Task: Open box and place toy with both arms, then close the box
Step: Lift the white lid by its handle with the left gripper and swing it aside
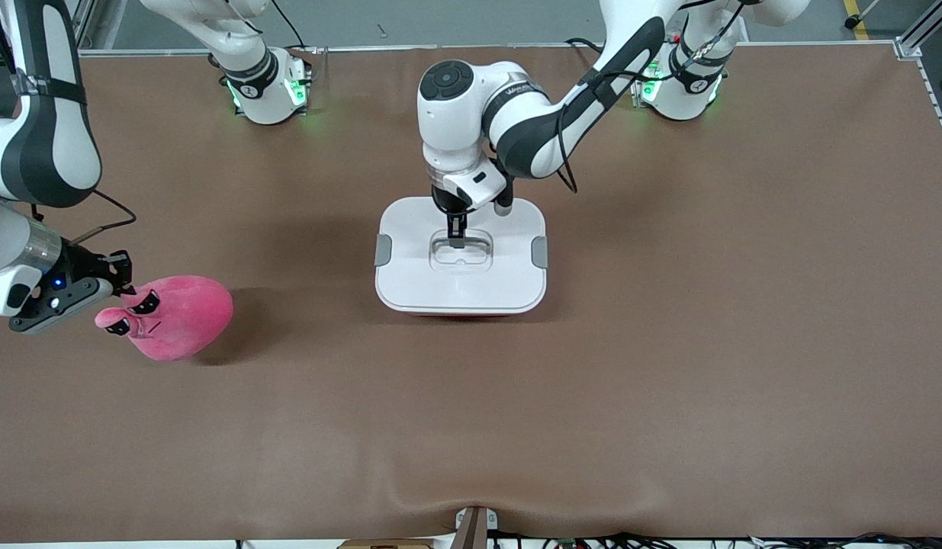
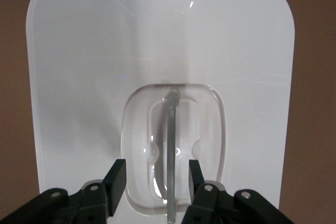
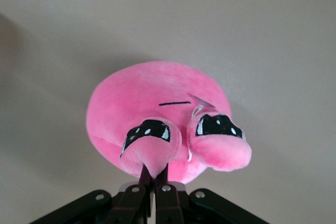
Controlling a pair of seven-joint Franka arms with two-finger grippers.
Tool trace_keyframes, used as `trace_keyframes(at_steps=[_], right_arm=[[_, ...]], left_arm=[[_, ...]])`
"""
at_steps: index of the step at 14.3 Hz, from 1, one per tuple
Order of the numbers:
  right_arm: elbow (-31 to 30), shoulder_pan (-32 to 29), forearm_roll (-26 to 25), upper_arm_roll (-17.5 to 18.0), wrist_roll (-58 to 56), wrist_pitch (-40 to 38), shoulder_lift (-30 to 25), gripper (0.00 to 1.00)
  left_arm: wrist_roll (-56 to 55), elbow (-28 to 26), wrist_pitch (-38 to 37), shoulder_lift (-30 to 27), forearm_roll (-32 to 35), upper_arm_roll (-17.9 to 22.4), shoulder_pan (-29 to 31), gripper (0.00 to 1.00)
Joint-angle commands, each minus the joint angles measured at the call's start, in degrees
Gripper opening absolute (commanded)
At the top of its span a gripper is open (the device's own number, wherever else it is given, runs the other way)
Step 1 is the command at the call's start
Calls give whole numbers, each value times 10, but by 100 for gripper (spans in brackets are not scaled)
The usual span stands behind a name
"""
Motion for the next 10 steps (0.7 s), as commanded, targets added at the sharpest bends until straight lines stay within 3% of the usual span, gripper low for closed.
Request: trace_keyframes(at_steps=[1, 10], right_arm=[[18, 10, 9, -1, -33, -30, -10, 0], [15, 53, 10, -1, -69, -43, -50, 0]], left_arm=[[-10, 14, 8, 10, 14, 2, -4, 50], [-9, 15, 10, 15, 14, 4, 0, 36]])
